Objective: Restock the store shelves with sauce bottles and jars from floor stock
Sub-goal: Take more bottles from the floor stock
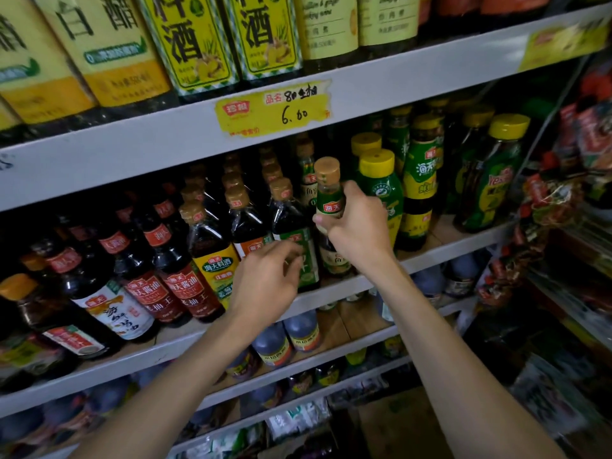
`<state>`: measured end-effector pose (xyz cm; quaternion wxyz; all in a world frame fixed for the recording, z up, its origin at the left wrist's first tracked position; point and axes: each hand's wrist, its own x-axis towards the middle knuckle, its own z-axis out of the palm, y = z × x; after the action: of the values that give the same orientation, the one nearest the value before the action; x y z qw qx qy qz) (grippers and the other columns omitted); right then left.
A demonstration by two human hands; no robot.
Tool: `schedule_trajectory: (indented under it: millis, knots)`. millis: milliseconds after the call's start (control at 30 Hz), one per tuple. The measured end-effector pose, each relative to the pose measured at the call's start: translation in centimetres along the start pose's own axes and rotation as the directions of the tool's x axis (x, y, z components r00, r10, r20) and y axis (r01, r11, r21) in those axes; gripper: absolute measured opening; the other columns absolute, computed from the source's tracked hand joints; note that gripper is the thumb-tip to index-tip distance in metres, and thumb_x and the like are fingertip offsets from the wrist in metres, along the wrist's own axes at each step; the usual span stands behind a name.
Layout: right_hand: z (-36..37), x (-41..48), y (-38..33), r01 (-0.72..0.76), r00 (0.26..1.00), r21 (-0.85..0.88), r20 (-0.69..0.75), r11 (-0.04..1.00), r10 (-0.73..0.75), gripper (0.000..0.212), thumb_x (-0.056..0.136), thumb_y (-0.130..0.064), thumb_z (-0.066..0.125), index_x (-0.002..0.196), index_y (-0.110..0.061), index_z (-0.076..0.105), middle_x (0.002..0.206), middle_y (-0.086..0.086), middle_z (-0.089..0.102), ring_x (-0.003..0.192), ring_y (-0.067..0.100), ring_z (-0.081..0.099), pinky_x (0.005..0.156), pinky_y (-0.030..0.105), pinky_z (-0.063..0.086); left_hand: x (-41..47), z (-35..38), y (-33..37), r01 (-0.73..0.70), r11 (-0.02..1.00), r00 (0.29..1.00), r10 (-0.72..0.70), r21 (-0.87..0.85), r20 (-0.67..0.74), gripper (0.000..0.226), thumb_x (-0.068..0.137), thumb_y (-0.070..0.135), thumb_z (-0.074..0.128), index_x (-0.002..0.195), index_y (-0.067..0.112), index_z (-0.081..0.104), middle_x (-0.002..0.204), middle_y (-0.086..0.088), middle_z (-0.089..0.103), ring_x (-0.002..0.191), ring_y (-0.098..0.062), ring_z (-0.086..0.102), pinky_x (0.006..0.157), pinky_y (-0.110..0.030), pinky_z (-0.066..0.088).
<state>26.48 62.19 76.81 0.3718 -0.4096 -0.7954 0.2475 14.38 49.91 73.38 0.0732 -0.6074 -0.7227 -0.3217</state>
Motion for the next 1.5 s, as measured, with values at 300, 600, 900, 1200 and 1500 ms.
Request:
schedule_trajectory:
  millis: [300,600,900,1200,1500]
  knots:
    - [2.4,3.0,0.8,-0.036,0.998,-0.029,0.045,0.999,0.037,0.039,0.084,-0.033,0.075,0.105,-0.008,0.054,0.096,0.013,0.070,0.089,0.036,0.066,0.071,0.043,0.055,-1.8,-0.2,-1.9,0.061,0.998,0.995,-0.062,0.013,0.077,0.014,0.091,0.013,0.063,0.103,0.014,0.071,0.098,0.001,0.069,0.085,-0.018,0.064,0.071,-0.037,0.054]
    - [2.2,2.4,1.2,-0.047,0.989,0.048,0.139,0.998,0.040,0.031,0.094,-0.019,0.062,0.121,-0.006,0.052,0.108,0.015,0.066,0.101,0.035,0.061,0.079,0.042,0.050,-0.7,0.7,-2.7,0.020,0.999,0.993,-0.025,0.037,0.116,0.016,0.089,0.010,0.063,0.102,0.014,0.071,0.097,-0.002,0.069,0.084,-0.020,0.064,0.069,-0.033,0.053]
    - [2.2,-13.4,6.6,-0.074,0.954,0.180,-0.274,0.981,0.122,0.028,0.092,-0.010,0.057,0.118,-0.007,0.067,0.103,0.008,0.072,0.091,0.017,0.065,0.078,0.027,0.051,-4.5,7.3,0.2,-0.197,0.980,0.924,0.194,-0.026,0.329,0.018,0.086,0.021,0.054,0.091,0.011,0.068,0.078,-0.015,0.070,0.070,-0.035,0.065,0.056,-0.041,0.052]
    - [12.1,-53.4,33.3,-0.975,0.131,-0.178,0.010,0.130,0.991,0.024,0.093,-0.017,0.055,0.111,-0.004,0.061,0.105,0.024,0.067,0.099,0.041,0.063,0.074,0.041,0.050,-26.0,33.9,3.2,-0.526,0.788,0.192,0.478,-0.321,0.857,0.018,0.093,0.025,0.049,0.091,0.014,0.063,0.096,-0.012,0.068,0.090,-0.033,0.062,0.069,-0.037,0.047]
    - [33.9,-68.7,54.2,-0.920,0.098,-0.356,0.194,0.163,0.976,0.060,0.093,-0.020,0.056,0.148,-0.020,0.031,0.127,0.020,0.057,0.105,0.037,0.061,0.078,0.042,0.052,-50.0,61.1,-6.0,-0.567,0.778,-0.064,0.287,-0.272,0.956,0.050,0.095,0.025,0.051,0.141,0.016,0.034,0.125,-0.013,0.053,0.107,-0.033,0.058,0.081,-0.043,0.050]
